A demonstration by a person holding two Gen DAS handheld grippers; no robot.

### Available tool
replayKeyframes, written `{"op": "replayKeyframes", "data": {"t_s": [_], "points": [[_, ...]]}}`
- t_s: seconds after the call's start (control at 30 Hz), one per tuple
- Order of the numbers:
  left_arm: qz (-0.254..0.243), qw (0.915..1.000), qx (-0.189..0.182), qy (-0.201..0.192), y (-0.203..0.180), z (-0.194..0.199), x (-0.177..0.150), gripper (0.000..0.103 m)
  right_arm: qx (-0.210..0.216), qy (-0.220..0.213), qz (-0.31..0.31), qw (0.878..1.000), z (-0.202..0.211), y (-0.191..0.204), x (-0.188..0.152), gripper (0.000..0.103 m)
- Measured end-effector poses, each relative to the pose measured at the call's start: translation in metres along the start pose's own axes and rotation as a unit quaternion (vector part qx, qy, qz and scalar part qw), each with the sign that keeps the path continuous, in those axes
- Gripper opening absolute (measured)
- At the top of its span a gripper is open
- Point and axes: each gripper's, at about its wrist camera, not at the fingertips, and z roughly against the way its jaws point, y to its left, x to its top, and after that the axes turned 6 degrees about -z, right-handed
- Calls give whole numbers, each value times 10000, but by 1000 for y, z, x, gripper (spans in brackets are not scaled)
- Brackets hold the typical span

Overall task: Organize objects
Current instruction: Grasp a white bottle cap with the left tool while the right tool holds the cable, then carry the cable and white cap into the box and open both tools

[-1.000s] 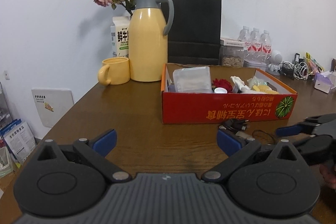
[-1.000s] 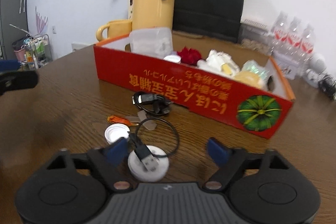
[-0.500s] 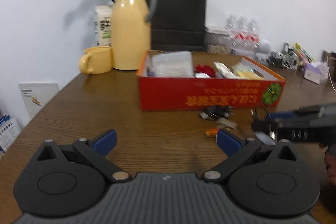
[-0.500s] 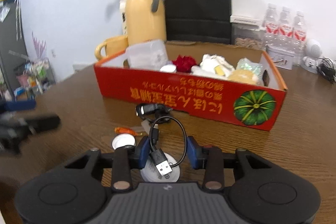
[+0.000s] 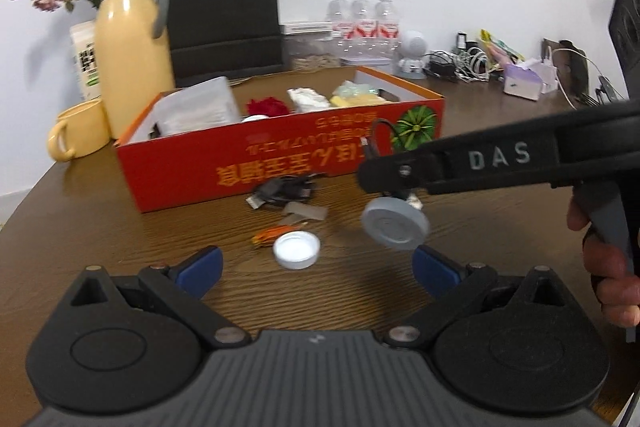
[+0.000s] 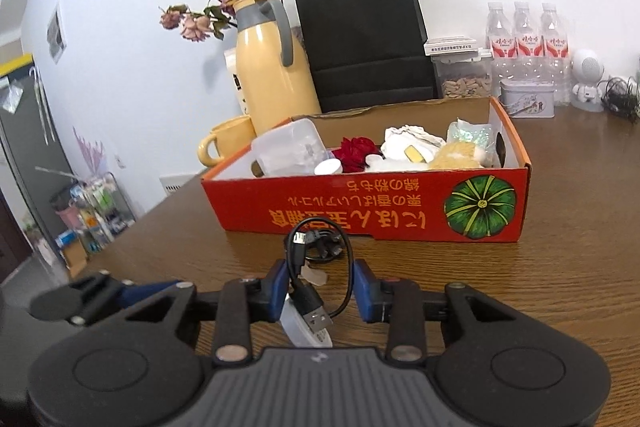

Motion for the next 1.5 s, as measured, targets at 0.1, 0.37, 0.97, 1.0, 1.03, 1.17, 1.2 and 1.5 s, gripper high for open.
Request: {"op": "replayKeyframes", "data": {"t_s": [0.1, 0.37, 0.97, 1.0, 1.03, 1.17, 1.2, 1.5], "points": [[-60, 10000, -39, -67, -5, -3, 3, 103, 105, 7, -102, 9999, 0, 1, -1, 33], [-248, 9989, -307, -263, -10, -6, 6, 65, 409, 84, -406, 9983, -1, 2, -2, 32], [-645, 9955, -500, -478, -19, 4, 2, 39, 438, -65, -464, 9979, 1, 1, -3, 26], [-645, 9955, -512, -464, -18, 5, 2, 39, 425, -85, -471, 9979, 2, 0, -3, 25], [-644, 9955, -519, -462, -18, 6, 1, 39, 351, -146, -449, 9983, 2, 0, -2, 20], [-599, 9960, -471, -475, -13, 9, -1, 39, 160, -290, -518, 9981, 3, -9, 4, 16], [-582, 9961, -455, -472, -12, 9, -1, 39, 140, -311, -520, 9981, 3, -11, 5, 16], [-299, 9970, -36, -707, 12, 8, 27, 39, 6, -556, -409, 9976, 7, -17, 17, 16]]}}
